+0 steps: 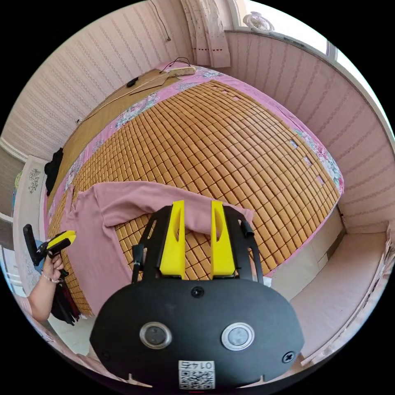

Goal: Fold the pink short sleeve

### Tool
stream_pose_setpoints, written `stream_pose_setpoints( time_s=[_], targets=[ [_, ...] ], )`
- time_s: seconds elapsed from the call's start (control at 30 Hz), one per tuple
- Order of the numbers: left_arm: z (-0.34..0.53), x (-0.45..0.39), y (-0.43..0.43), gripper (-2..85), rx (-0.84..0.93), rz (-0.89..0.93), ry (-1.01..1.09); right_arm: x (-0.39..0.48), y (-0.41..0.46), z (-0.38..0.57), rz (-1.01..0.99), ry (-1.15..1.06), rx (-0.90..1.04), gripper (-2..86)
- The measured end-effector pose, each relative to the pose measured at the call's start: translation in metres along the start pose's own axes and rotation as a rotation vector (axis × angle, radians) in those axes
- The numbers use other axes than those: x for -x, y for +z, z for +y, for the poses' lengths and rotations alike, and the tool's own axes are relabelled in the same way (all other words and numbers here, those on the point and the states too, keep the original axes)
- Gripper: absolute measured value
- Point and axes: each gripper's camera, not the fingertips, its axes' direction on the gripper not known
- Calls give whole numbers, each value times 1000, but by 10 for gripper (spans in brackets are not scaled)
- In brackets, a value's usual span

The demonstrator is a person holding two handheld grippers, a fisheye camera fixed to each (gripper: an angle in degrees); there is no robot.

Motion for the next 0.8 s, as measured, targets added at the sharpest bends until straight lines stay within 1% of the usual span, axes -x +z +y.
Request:
stream_pose_setpoints(
  time_s=[0.1,0.17,0.2,0.23,0.27,0.3,0.33,0.37,0.4,0.47,0.53,0.57,0.67,0.73,0.8],
  targets=[
    [-37,2,24,64,41,-33,40,-24,9,3,33,105,-2,99],
    [-63,2,45,66,73,-52,51,-31,27,-2,37,134,39,109],
    [-69,1,51,67,83,-51,54,-30,32,-3,62,130,50,110],
    [-80,-4,63,70,105,-43,73,-29,45,-6,130,123,77,111],
    [-88,-11,76,72,127,-47,101,-29,59,-10,176,117,129,111],
    [-91,-15,83,73,139,-51,120,-28,66,-11,191,110,155,106],
    [-96,-22,98,74,177,-61,154,-24,65,-13,218,79,114,95],
    [-99,-28,114,75,225,-55,178,-19,65,-17,228,49,117,51],
    [-100,-30,121,75,250,-43,187,-17,65,-20,235,28,128,30],
    [-100,-34,140,77,320,-53,213,-10,59,-34,224,-44,151,16],
    [-100,-36,140,77,306,-62,237,-11,49,-53,208,-61,112,15],
    [-102,-37,141,77,320,-53,250,-13,43,-70,168,-66,87,18],
    [-104,-37,141,81,339,-22,269,-21,50,-110,78,-34,130,43],
    [-107,-38,137,82,337,2,277,-22,58,-123,107,6,166,52],
    [-111,-40,127,81,295,28,281,-14,56,-125,127,-5,159,53]
  ],
)
